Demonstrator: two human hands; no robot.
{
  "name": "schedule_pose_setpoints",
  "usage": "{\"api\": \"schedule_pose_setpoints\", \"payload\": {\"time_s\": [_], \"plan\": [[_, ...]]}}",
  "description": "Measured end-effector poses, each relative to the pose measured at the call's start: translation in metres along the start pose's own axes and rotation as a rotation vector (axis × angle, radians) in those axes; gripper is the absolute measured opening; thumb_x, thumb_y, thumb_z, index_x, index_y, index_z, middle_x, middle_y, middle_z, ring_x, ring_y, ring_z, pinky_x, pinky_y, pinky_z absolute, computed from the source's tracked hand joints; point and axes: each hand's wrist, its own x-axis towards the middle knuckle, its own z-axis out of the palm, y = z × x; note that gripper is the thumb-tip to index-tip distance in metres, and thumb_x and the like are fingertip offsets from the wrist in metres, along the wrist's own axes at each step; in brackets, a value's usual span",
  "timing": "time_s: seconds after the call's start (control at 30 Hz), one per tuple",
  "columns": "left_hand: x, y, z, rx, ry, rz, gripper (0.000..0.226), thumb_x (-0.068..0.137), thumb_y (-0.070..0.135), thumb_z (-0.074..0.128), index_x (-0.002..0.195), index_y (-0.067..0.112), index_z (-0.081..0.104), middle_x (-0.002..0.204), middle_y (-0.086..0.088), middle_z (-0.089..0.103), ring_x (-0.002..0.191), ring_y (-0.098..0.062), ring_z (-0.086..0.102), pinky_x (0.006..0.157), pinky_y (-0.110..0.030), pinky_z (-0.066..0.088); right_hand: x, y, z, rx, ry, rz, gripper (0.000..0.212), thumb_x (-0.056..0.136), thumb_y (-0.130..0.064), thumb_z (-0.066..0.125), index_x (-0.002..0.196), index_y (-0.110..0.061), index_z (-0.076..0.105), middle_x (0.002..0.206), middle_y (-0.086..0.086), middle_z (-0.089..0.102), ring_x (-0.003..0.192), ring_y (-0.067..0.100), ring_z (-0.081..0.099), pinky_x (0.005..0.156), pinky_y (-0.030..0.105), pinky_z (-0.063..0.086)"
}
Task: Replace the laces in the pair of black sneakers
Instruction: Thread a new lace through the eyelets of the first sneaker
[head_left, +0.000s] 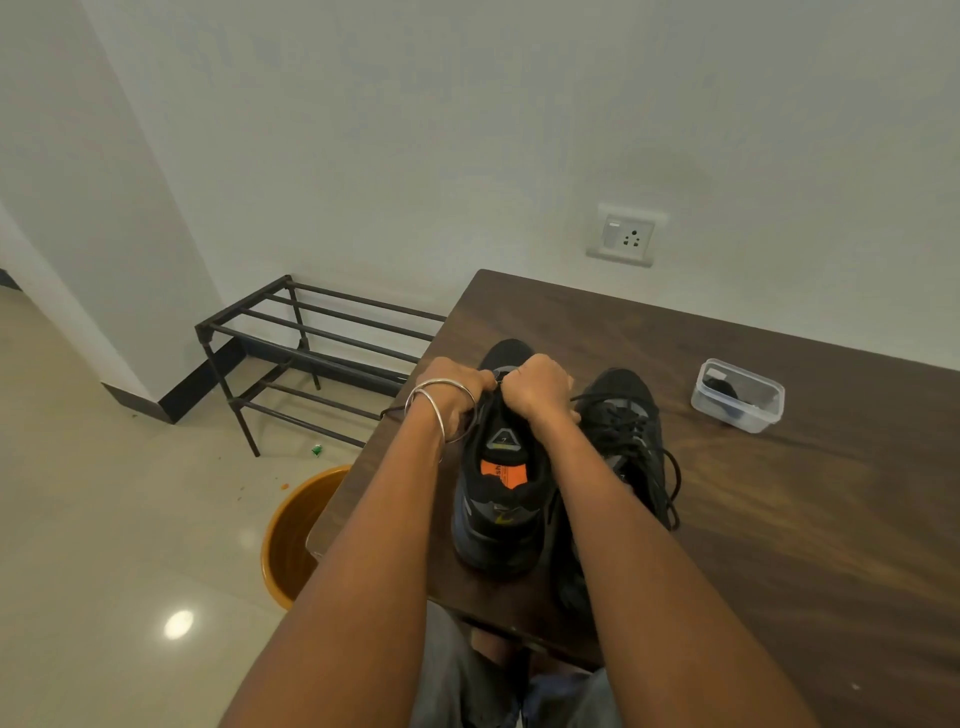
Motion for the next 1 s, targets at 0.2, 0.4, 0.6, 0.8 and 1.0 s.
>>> {"api": "schedule_pose_setpoints", "payload": {"time_s": [0.2,0.4,0.6,0.8,1.0], "plan": [[0.004,-0.002,0.003,0.034,0.026,0.006,0.016,0.069,0.011,0.073,0.081,-0.001,0.07,0.083,-0.02,0.07,0.081,-0.034,0.07,0.078,-0.05,0.058,0.007,0.004,0.007,-0.029,0.015,-0.008,0.012,0.095,-0.02,0.053,0.088,-0.012,0.057,0.129,0.01,0.053,0.128,0.034,0.039,0.105,0.06,0.032],[0.002,0.001,0.006,0.192,0.086,0.077,0.023,0.079,0.022,0.073,0.089,0.002,0.07,0.09,-0.015,0.07,0.085,-0.029,0.067,0.079,-0.038,0.057,0.021,0.005,0.008,0.024,-0.006,0.063,0.019,0.09,-0.017,0.057,0.106,-0.009,0.063,0.126,0.013,0.058,0.124,0.035,0.045,0.105,0.053,0.038],[0.006,-0.007,0.002,0.357,0.116,0.206,0.019,0.092,0.026,0.063,0.101,0.014,0.075,0.097,-0.009,0.071,0.083,-0.021,0.063,0.075,-0.03,0.053,0.028,0.009,0.013,0.084,0.002,0.114,0.021,0.093,-0.028,0.063,0.107,-0.011,0.064,0.128,0.012,0.058,0.127,0.035,0.043,0.108,0.056,0.031],[0.004,-0.011,0.001,0.427,0.179,0.289,0.013,0.088,0.029,0.069,0.095,0.022,0.077,0.093,0.0,0.072,0.087,-0.017,0.065,0.076,-0.027,0.052,0.044,0.021,0.025,0.239,-0.021,0.15,0.021,0.078,-0.034,0.075,0.087,-0.017,0.068,0.102,0.008,0.068,0.108,0.035,0.06,0.093,0.057,0.047],[0.008,-0.015,0.005,0.315,0.167,0.278,0.018,0.089,0.026,0.066,0.072,0.022,0.066,0.082,-0.001,0.067,0.07,-0.012,0.058,0.066,-0.025,0.048,0.032,0.012,-0.009,0.222,-0.186,0.064,0.015,0.072,-0.013,0.08,0.084,-0.01,0.073,0.094,0.013,0.072,0.1,0.032,0.066,0.091,0.052,0.054]]}}
